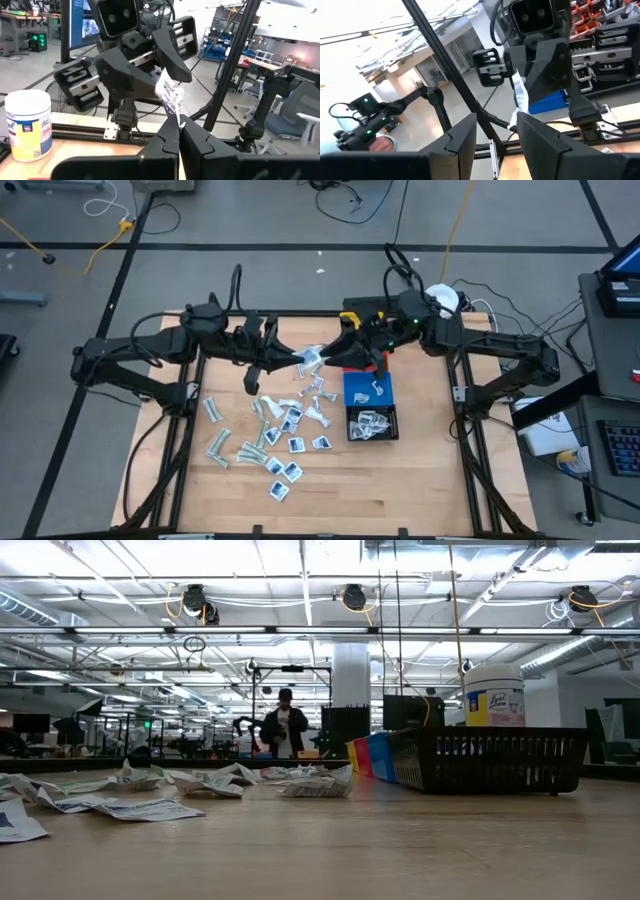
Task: Pick & Place First Aid Supplies
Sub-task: Put the blue alcohol pad into the blue bin
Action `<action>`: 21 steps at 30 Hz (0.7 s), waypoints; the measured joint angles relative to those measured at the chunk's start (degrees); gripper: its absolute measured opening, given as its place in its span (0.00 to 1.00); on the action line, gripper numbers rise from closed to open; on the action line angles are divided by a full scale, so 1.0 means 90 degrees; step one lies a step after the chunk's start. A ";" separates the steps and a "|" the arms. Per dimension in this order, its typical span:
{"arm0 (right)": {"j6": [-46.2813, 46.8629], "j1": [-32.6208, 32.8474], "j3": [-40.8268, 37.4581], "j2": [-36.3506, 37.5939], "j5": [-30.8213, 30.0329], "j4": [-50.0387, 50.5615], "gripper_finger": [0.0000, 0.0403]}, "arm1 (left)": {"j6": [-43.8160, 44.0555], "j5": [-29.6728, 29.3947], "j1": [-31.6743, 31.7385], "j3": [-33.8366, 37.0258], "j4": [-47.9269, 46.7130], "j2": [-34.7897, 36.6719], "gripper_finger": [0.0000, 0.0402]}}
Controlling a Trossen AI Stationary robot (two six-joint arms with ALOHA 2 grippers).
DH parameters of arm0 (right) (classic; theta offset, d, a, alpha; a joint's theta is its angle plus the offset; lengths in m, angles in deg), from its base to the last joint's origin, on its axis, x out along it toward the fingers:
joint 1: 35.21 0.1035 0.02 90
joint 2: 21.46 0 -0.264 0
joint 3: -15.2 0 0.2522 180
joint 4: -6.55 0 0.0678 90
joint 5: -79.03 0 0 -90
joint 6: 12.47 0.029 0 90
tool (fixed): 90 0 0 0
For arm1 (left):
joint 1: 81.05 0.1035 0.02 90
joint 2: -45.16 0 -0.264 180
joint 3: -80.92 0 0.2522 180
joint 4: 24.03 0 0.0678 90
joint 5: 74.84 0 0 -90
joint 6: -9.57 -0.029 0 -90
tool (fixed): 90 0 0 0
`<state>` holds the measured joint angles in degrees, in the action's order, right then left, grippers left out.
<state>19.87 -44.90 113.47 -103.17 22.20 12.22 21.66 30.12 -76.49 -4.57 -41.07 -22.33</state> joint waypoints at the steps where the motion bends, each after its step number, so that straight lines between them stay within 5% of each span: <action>1: 0.0000 0.0000 0.0000 -0.0009 -0.0043 -0.0012 0.35 | 0.0012 0.0009 -0.0003 0.0000 0.0004 -0.0001 0.00; 21: 0.0116 0.0002 -0.0005 -0.0107 -0.0501 -0.0081 0.35 | -0.0042 -0.0007 -0.0067 -0.0002 -0.0097 -0.0095 0.00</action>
<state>20.91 -44.88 113.42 -104.13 17.69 11.49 21.28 30.05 -77.09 -4.59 -41.94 -23.18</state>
